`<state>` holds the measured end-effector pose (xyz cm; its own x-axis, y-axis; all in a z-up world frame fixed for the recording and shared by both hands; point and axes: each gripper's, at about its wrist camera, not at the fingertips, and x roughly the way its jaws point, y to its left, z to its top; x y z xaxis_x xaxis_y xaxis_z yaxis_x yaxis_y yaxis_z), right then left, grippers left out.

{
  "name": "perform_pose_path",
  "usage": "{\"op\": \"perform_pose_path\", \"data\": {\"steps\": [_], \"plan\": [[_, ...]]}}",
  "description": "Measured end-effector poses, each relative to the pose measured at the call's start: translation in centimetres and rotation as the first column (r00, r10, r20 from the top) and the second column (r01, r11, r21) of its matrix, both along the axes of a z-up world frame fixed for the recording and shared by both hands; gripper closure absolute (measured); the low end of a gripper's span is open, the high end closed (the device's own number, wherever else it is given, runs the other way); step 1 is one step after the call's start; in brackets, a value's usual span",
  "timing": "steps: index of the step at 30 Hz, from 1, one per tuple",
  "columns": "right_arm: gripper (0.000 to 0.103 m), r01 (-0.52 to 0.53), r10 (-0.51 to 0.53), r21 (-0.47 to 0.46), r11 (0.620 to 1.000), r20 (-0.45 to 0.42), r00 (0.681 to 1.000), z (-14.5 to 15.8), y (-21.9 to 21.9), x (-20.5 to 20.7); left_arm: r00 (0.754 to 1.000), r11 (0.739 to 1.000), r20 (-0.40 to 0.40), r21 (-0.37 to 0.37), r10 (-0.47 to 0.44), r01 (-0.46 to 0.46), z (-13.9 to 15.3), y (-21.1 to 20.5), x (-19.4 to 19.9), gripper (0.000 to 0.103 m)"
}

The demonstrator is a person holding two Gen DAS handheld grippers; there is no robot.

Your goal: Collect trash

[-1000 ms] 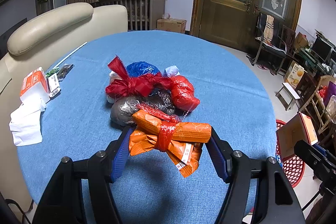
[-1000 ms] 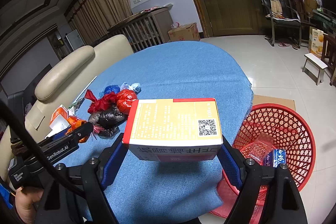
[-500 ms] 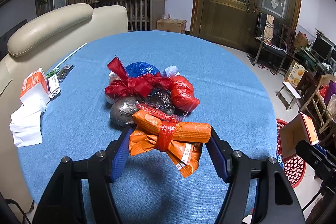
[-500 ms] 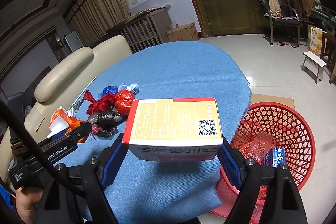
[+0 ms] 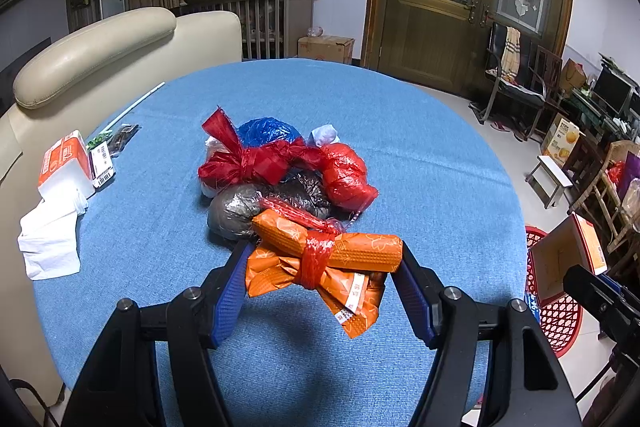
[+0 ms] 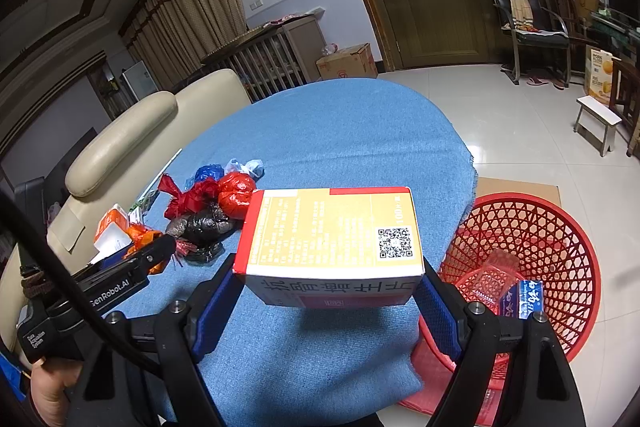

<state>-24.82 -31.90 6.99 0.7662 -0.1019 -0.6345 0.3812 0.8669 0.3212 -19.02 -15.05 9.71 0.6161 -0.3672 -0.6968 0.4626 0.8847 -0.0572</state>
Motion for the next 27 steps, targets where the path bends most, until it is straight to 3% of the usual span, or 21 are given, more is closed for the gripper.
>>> {"op": "perform_pose_path", "data": {"steps": [27], "plan": [[0.018, 0.008, -0.008, -0.001, 1.000, 0.013, 1.000, 0.25, -0.08, -0.35, 1.000, 1.000, 0.013, -0.005, -0.002, 0.002, 0.58, 0.07, -0.37, 0.033]]}}
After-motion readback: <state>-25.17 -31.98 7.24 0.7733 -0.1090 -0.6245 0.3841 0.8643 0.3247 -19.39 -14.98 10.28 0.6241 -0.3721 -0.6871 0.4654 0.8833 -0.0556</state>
